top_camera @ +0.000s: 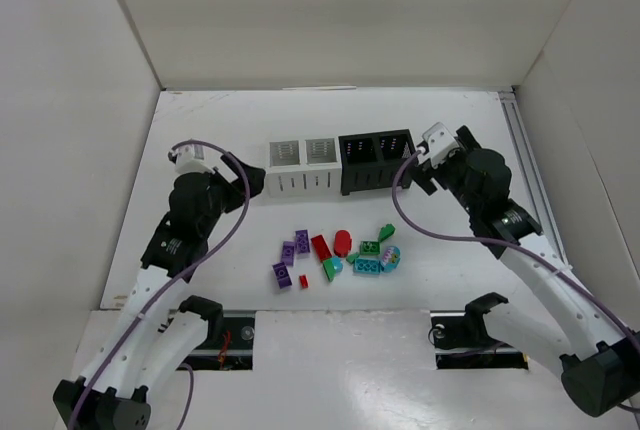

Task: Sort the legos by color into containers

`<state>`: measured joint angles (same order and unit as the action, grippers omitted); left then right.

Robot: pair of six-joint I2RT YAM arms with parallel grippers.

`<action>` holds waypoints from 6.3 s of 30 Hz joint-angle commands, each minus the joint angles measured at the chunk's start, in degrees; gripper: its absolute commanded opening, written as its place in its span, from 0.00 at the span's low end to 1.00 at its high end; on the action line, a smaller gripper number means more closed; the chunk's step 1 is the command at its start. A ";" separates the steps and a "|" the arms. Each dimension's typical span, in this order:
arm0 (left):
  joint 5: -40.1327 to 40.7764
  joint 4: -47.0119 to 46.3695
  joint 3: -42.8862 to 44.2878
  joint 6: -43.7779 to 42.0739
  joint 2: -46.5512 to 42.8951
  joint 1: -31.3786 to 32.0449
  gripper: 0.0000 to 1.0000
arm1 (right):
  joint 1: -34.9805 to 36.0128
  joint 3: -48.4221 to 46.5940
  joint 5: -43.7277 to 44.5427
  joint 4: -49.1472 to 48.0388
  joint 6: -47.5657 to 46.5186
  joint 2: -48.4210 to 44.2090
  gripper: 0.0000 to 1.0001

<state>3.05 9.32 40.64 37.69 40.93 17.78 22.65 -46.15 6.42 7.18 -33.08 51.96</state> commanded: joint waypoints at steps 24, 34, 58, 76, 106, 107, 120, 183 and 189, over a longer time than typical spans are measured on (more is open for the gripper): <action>-6.13 28.30 -14.28 25.94 -0.51 6.21 0.84 | 3.10 2.82 1.67 2.93 4.96 3.93 1.00; 2.21 30.04 -5.33 31.99 13.99 24.30 0.81 | 3.10 2.82 1.67 2.93 4.96 7.62 1.00; 6.53 29.79 -4.78 35.52 24.64 34.86 0.40 | 0.99 4.40 2.20 3.98 6.01 4.37 1.00; 25.51 25.41 21.38 14.71 26.65 26.62 0.21 | 0.99 4.93 1.67 3.98 6.01 1.04 1.00; 19.80 4.74 28.70 -1.75 40.38 11.57 0.61 | 21.55 0.54 1.93 3.45 2.41 10.69 1.00; 19.80 4.74 28.70 -1.75 40.37 11.57 0.64 | 23.12 0.01 2.46 3.45 1.88 11.22 1.00; 22.18 11.51 10.61 6.25 17.27 11.57 1.00 | 37.29 -13.52 -6.13 -6.47 3.20 38.19 0.97; 20.95 13.89 3.83 11.70 12.69 11.57 1.00 | 38.43 -21.96 -4.66 -1.56 13.71 50.77 0.66; 18.40 11.34 0.76 11.70 10.76 11.57 1.00 | 38.43 -21.96 3.68 -2.08 34.38 50.17 0.75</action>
<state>22.87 22.37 43.29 48.99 53.39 29.50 60.84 -65.95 4.49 6.00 -10.74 104.60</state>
